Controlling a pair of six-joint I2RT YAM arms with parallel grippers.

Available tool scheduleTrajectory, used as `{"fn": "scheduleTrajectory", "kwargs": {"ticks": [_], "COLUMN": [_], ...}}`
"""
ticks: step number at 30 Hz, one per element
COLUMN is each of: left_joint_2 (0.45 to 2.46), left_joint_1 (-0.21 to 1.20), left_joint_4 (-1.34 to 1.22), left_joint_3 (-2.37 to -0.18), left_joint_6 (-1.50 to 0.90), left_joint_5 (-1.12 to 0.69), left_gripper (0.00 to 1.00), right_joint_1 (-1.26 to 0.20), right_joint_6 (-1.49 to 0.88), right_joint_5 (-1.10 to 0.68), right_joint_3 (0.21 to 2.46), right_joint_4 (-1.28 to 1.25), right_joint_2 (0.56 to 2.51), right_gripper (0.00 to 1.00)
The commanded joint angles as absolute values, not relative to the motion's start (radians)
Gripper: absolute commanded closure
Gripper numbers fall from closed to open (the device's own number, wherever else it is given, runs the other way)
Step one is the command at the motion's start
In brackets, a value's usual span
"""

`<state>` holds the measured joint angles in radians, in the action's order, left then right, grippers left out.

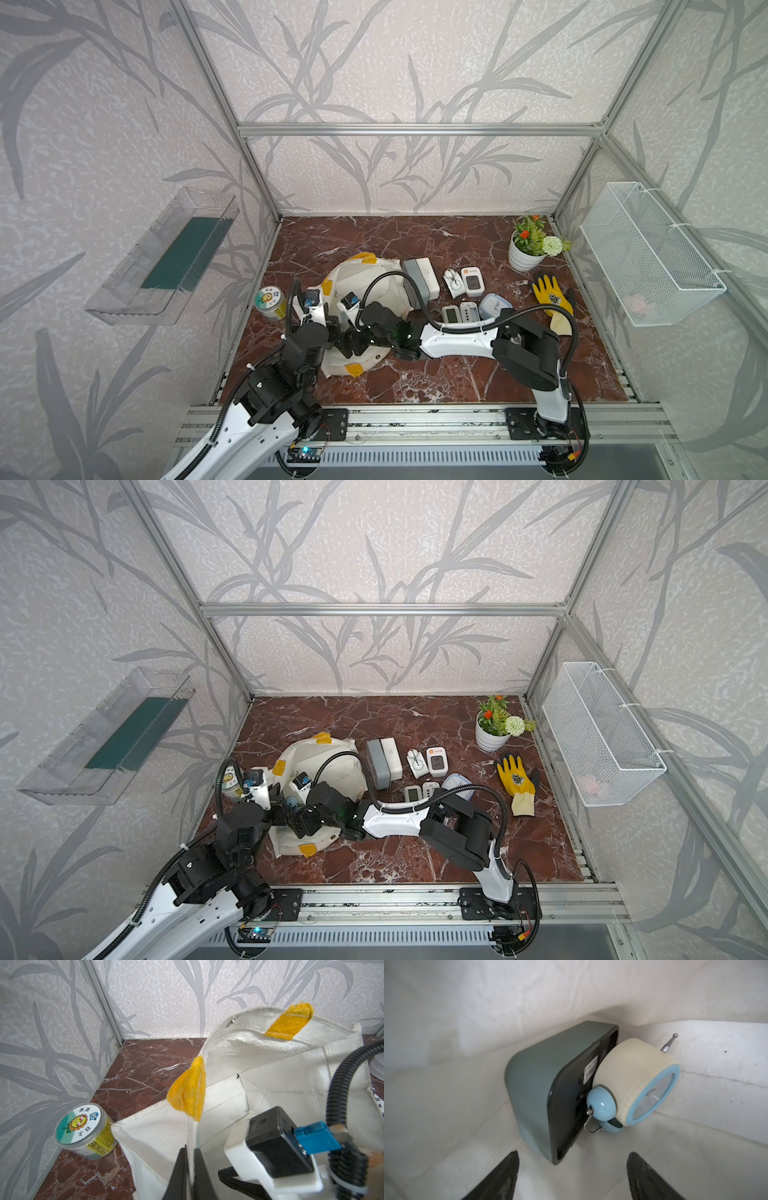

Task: Take the alarm clock out of the canvas bag
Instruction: Pick up the alarm from the canvas bag.

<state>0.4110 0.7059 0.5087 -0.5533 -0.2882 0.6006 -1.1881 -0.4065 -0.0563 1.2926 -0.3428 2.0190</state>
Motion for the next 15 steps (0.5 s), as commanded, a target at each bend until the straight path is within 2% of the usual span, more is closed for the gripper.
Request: {"fn": "scheduleTrajectory", "kwargs": {"ticks": [1,15], "left_joint_2": [0.405,0.396], "left_joint_1": [0.704,0.704], "left_joint_4": [0.510,0.489], "left_joint_3": [-0.551,-0.545], "left_joint_6": [-0.310,-0.328], "left_joint_5": [0.595,0.585], "left_gripper": [1.00,1.00], "right_joint_1": [-1.195,-1.202], "right_joint_6": [-0.423,-0.447], "right_joint_5": [-0.081,-0.120], "right_joint_3": [1.311,1.463], "right_joint_4": [-0.375,-0.293], "right_joint_2": [1.992,2.105], "right_gripper": [0.18,0.13]}}
